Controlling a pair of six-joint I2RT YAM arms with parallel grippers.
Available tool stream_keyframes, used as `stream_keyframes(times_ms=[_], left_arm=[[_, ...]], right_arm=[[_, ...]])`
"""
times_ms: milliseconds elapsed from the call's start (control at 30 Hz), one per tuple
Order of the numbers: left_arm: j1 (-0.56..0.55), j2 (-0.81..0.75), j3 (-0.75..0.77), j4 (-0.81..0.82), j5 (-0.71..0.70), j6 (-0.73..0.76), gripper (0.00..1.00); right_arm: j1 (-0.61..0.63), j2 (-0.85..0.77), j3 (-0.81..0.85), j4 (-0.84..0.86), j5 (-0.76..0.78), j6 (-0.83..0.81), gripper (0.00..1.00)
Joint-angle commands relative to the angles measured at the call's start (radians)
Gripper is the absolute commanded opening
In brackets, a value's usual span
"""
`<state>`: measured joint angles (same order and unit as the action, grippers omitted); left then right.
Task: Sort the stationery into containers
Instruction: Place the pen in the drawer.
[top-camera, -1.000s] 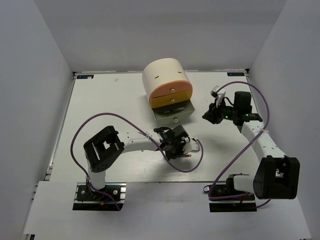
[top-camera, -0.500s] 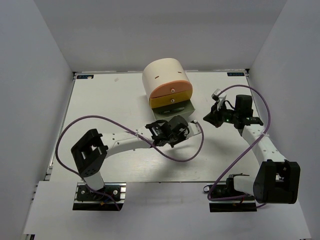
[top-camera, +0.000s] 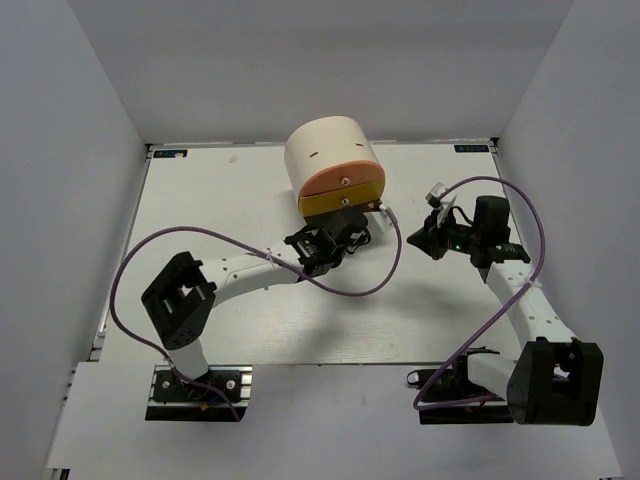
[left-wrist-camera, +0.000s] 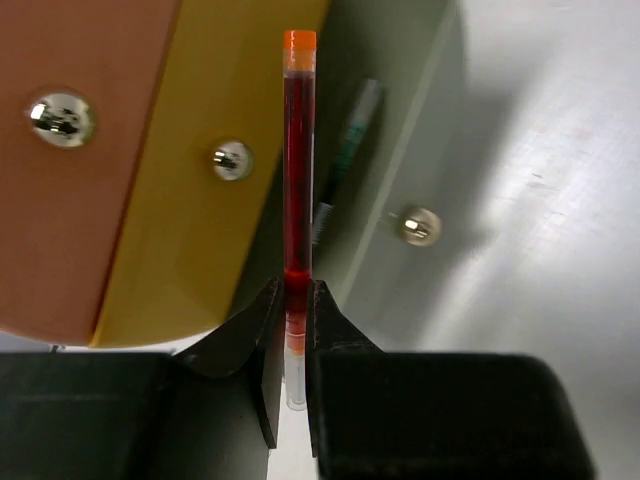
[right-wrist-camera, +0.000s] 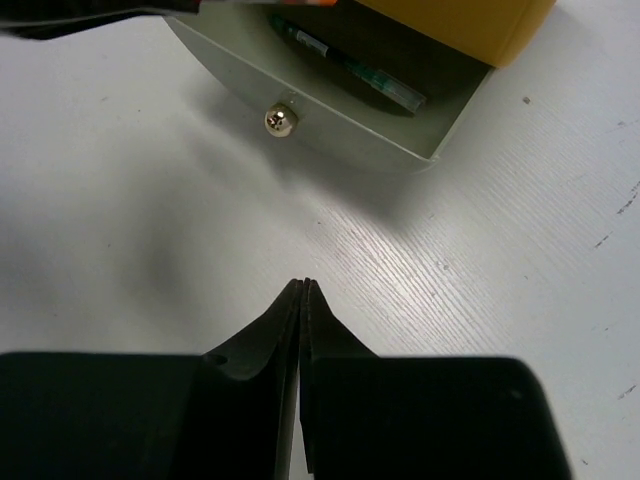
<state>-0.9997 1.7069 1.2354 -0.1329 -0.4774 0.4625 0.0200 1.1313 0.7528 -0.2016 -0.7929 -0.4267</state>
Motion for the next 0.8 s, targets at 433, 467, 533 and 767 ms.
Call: stream_keyframes(times_ms=[433, 467, 533, 767], left_arm=[[0.093, 0.125, 0.088, 0.18, -0.099, 0.123, 0.48], [0.093, 0.125, 0.088, 0.19, -0.099, 0.123, 0.53], [0.093, 0.116, 0.117, 0.19, -0.099, 0.114, 0.68], [0.073, 0.027, 0.17, 0.107, -0.081, 0.021, 0.8]], right_arm=[[-0.002, -0.019, -0.03, 0.027, -0.042, -0.032, 0.25], [-0.003, -0.019, -0.03, 0.025, -0.045, -0.033, 0.26], [-0.003, -0.01, -0.032, 0.025, -0.054, -0.052, 0.28], [0.003, 0.034, -0.021, -0.016, -0.13, -0.182, 0.31]])
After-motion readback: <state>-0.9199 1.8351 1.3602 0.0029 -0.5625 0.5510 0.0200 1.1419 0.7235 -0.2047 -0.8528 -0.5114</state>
